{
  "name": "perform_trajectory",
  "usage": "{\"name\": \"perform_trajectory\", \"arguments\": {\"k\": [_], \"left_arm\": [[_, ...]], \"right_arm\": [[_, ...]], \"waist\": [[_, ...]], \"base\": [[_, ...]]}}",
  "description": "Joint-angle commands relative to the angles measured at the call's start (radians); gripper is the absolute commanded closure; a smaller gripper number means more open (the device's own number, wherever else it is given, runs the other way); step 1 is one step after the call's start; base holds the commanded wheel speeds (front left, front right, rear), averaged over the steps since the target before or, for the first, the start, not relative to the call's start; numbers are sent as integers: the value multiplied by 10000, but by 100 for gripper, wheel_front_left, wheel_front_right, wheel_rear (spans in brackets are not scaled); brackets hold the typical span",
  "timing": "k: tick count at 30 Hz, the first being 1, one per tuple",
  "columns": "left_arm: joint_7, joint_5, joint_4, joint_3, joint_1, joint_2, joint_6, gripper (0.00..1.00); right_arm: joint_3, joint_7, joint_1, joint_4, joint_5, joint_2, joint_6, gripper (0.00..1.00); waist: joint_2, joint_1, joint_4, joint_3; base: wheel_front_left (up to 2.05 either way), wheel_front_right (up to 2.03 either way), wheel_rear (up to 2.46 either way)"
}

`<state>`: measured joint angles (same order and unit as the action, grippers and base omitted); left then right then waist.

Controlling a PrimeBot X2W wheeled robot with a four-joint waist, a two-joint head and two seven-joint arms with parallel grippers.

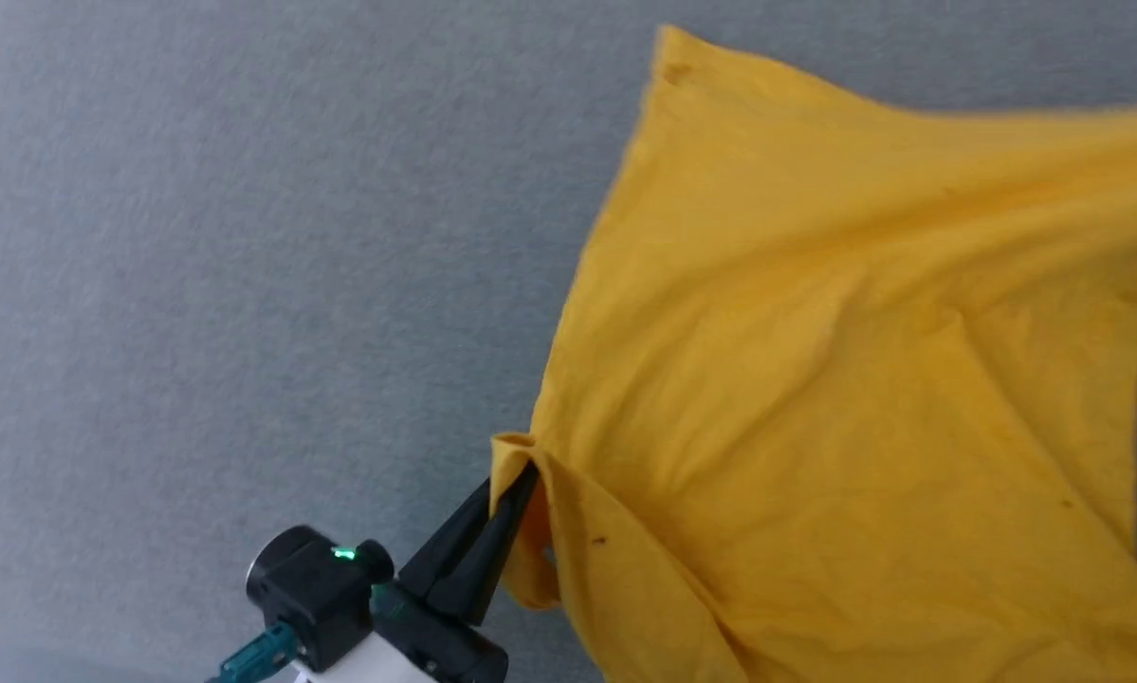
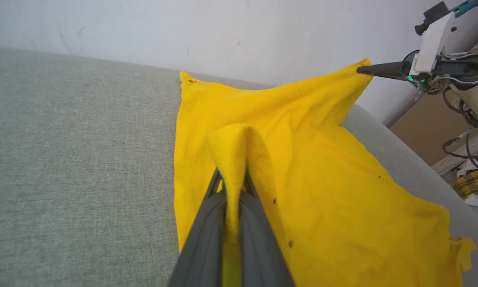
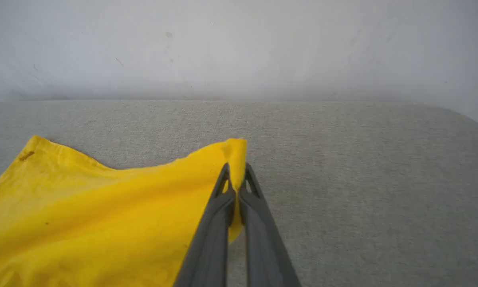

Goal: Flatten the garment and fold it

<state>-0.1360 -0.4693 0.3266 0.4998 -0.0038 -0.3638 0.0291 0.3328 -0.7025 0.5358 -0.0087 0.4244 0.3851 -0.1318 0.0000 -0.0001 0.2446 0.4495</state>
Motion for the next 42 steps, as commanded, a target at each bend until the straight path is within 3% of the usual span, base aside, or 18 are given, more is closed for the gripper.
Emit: {"name": "perform_trajectory", "arguments": {"k": [1, 7, 11, 12, 17, 20, 27, 28, 29, 33, 38, 42], "left_arm": [[47, -108, 124, -82, 174, -122, -71, 100], [302, -275, 300, -126, 491, -370, -141, 100], [452, -354, 382, -89, 624, -405, -218, 100], [452, -354, 382, -89, 624, -405, -218, 100], [593, -425, 370, -15, 599, -411, -216, 100], [707, -447, 345, -1, 534, -444, -222, 100], [1031, -497, 430, 55, 398, -552, -225, 100], [1071, -508, 446, 64, 395, -562, -232, 100], [1100, -521, 464, 71, 407, -572, -242, 100], [1119, -537, 547, 127, 510, -591, -274, 100], [917, -546, 598, 235, 518, -432, -258, 100], [739, -509, 490, 412, 356, -245, -138, 100]], "right_arm": [[737, -138, -983, -612, 274, -48, 11, 100], [3037, -508, -4388, -2242, 863, -1156, 11, 100], [3501, -449, -6386, -2515, 1213, -2210, 11, 100], [3501, -449, -6386, -2515, 1213, -2210, 11, 100], [2519, 854, -7405, -1854, 510, -2783, 11, 100], [1524, 1870, -7222, -744, -260, -2823, 11, 100], [396, 3769, -6058, 2291, -907, -2775, 11, 100], [330, 3984, -5956, 2544, -887, -2725, 11, 87], [231, 4138, -5910, 2692, -863, -2623, 11, 0], [235, 4045, -6114, 2187, -386, -2157, 11, 0], [783, 2684, -6602, -825, 169, -1018, 11, 0], [1147, 1500, -5993, -2920, 109, -392, 11, 0]], "waist": [[0, 1, -1603, -1519], [0, 1, -2152, -1720], [0, 1, -2356, -1611], [0, 1, -2356, -1611], [0, 1, -2526, -1525], [0, 1, -2613, -1604], [0, 1, -2723, -1801], [0, 1, -2718, -1849], [0, 1, -2713, -1905], [0, 1, -2611, -2061], [0, 1, -2310, -2061], [0, 1, -1944, -1902]], "base": [[0, 0, 0], [0, 0, 0], [0, 0, 0], [0, 0, 0], [0, 0, 0], [0, 0, 0], [0, 0, 0], [0, 0, 0], [0, 0, 0], [0, 0, 0], [0, 0, 0], [0, 0, 0]]}}
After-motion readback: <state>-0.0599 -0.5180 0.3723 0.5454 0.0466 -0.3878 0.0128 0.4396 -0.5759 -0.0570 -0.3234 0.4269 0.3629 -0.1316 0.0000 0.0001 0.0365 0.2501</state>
